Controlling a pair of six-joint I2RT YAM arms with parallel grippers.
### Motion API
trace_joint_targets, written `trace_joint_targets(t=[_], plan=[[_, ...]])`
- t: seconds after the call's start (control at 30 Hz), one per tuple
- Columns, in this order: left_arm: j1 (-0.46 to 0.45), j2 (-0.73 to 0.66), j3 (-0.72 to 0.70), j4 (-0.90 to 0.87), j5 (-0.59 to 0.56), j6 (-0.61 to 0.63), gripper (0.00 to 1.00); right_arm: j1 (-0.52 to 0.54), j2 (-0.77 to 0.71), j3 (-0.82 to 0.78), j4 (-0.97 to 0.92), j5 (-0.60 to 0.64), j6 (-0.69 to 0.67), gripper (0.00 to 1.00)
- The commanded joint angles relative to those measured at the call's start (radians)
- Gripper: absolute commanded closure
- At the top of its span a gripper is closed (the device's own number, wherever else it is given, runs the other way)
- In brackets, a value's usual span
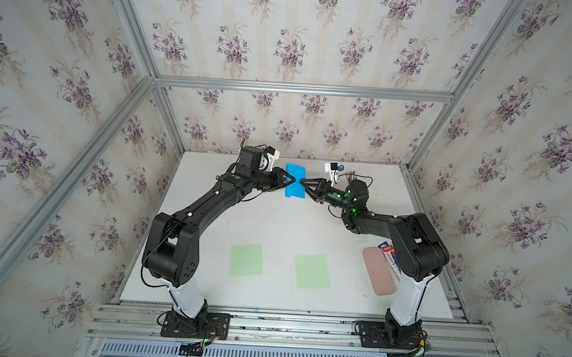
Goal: Fold the square paper along the opposite sides
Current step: Pick up the paper from the center of the board.
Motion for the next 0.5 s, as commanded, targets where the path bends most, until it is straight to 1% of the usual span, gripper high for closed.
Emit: trace_joint_targets(t=[0.0,0.13,0.23,0.27,0.33,0.47], plan=[[0.002,-0.014,-0.006,0.041,0.022,-0.002,0.67,0.000,0.006,0.012,0.069,-0.019,0.036,0.63],[0.002,-0.022,-0.010,0.032,0.017,0.009,0.66,-0.004,0.000,0.013,0.063,-0.016,0.031,0.85],[0.003,-0.022,-0.010,0.017,0.006,0.030,0.64,-0.009,-0.015,0.006,0.032,-0.011,-0.005,0.97],[0.005,-0.021,-0.007,0.006,0.005,0.039,0.62,-0.011,-0.023,0.006,0.010,-0.010,-0.029,0.99],[0.014,-0.019,0.004,-0.014,0.006,0.061,0.53,-0.020,-0.042,0.010,-0.046,-0.016,-0.088,1.00],[0.077,-0.024,0.037,-0.038,0.061,0.083,0.46,-0.041,-0.082,0.028,-0.158,-0.053,-0.222,1.00]])
